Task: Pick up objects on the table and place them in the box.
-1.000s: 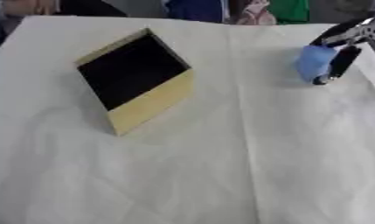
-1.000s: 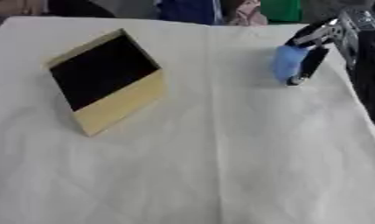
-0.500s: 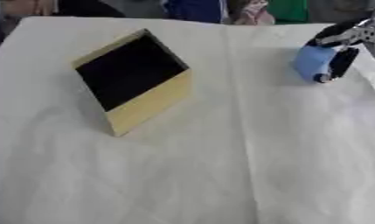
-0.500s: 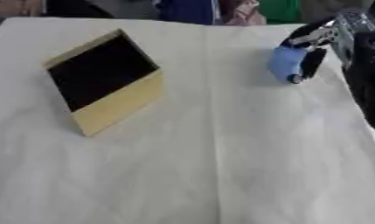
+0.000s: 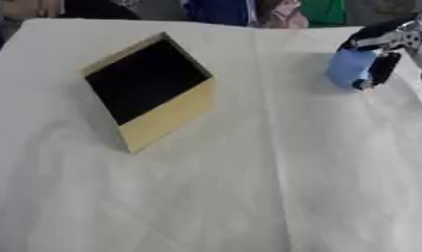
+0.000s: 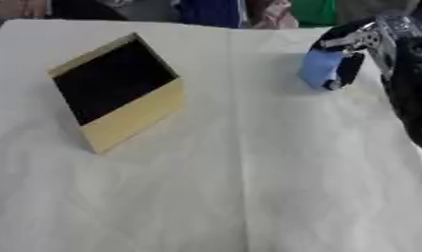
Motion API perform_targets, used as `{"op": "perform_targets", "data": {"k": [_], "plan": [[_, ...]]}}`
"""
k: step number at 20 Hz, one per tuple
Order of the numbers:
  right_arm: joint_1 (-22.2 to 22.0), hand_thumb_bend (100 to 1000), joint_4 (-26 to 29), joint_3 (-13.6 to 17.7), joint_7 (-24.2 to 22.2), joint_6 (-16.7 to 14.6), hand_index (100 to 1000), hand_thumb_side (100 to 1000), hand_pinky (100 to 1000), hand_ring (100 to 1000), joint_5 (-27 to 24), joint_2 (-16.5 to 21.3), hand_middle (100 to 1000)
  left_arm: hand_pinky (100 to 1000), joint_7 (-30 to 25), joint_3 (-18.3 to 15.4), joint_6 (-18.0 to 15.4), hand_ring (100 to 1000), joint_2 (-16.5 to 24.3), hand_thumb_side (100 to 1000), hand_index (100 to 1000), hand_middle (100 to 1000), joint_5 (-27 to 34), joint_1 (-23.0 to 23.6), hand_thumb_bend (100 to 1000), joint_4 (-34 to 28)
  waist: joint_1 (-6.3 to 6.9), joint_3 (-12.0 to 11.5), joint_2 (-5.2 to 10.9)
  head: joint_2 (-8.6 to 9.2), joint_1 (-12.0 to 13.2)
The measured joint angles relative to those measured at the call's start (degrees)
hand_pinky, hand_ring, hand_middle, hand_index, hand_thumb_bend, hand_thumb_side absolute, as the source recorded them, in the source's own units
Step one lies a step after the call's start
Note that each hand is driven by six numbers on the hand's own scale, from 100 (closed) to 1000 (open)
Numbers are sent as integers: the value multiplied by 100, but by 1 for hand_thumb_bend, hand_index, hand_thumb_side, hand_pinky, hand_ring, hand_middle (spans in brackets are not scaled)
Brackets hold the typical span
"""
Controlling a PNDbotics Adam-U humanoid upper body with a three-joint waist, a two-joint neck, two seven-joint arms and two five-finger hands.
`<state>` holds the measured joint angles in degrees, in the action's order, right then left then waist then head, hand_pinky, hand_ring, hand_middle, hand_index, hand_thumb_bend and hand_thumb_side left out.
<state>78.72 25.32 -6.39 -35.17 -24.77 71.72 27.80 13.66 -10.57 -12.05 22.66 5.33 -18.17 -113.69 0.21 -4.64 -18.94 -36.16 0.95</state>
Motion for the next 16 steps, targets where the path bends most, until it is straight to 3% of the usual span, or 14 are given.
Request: {"op": "perform_targets", "data": {"k": [4, 5, 6, 9, 10, 11, 16], "plan": [[60, 100, 257, -2, -77, 106, 856, 175, 825, 836, -272, -40, 738, 666, -8, 0, 8, 598, 0, 896, 872, 612, 0, 0, 100, 0, -2, 1, 33, 0, 0], [75, 100, 332, -6, -101, 137, 844, 538, 820, 831, -348, -58, 733, 666, -11, 0, 11, 598, 0, 896, 872, 612, 0, 0, 100, 0, -2, 1, 42, 0, 0], [95, 100, 404, -14, -128, 167, 841, 219, 817, 829, -425, -84, 727, 666, -13, 0, 13, 598, 0, 893, 872, 613, 0, 0, 100, 0, -1, 1, 56, 0, -1], [172, 100, 641, -56, -232, 257, 837, 247, 813, 827, -707, -185, 725, 666, -21, 0, 21, 599, 0, 893, 872, 613, 0, -1, 100, 0, -1, 3, 81, -1, -9], [201, 100, 717, -77, -276, 286, 832, 410, 811, 825, -786, -230, 724, 666, -24, 0, 23, 599, 0, 892, 872, 613, 0, -1, 100, 0, -1, 3, 90, -2, -13], [227, 100, 794, -100, -318, 315, 832, 251, 811, 825, -870, -278, 723, 666, -25, 0, 24, 599, 0, 891, 872, 613, 0, -1, 100, 0, -1, 3, 99, -2, -19], [384, 100, 1160, -212, -511, 442, 836, 237, 813, 827, -1146, -583, 726, 666, -36, 4, 23, 600, 0, 891, 872, 614, 10, -9, 100, 0, -1, -4, 137, -16, -93]]}}
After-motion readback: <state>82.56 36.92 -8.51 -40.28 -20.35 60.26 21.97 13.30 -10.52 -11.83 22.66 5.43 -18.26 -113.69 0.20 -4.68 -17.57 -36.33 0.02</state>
